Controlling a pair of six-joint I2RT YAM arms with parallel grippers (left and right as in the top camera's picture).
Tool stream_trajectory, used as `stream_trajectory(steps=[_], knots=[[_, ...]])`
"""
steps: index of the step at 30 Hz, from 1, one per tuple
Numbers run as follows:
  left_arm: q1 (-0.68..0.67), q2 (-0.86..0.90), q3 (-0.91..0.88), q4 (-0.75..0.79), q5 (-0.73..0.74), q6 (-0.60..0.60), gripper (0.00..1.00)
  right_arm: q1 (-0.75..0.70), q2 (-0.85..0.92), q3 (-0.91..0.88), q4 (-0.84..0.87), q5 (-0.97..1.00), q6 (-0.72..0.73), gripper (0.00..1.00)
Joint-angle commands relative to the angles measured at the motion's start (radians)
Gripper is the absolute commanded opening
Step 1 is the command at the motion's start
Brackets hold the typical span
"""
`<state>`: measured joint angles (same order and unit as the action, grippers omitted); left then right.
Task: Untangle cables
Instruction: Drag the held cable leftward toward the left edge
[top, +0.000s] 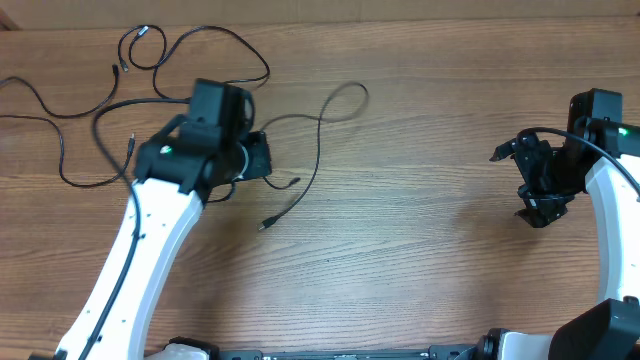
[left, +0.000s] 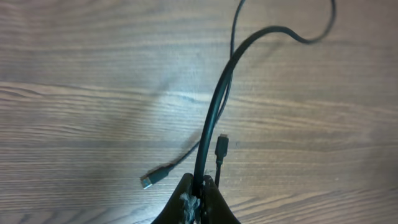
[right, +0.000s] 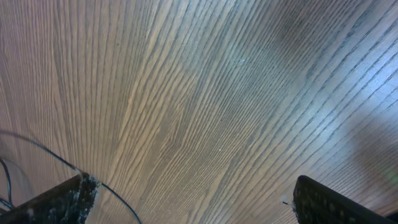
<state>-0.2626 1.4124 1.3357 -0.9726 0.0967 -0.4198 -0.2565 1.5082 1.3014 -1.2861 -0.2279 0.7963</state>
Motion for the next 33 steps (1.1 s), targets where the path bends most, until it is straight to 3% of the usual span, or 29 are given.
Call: stream_trajectory(steps=[1,5,9,14,23,33], knots=[[0.003,-0.029,0.009,-0.031,0.006,0.017,0.04,-0.004,-0.006,0.007,0.002,0.011,0.006,1.00],[0.001,0.000,0.008,-0.121,-0.067,0.008,0.04,-0.004,-0.006,0.007,0.002,0.011,0.006,1.00],[0.002,0.011,0.009,-0.192,-0.215,-0.161,0.04,-0.004,-0.006,0.007,0.002,0.011,0.006,1.00],[0.029,-0.045,0.017,-0.180,-0.219,-0.232,0.04,-0.004,-0.006,0.007,0.002,0.011,0.006,1.00],[0.219,-0.243,0.018,-0.200,-0.220,-0.269,0.04,-0.004,-0.006,0.007,0.002,0.011,0.006,1.00],[0.548,-0.396,0.018,-0.232,-0.245,-0.265,0.04,-0.004,-0.006,0.007,0.002,0.011,0.006,1.00]])
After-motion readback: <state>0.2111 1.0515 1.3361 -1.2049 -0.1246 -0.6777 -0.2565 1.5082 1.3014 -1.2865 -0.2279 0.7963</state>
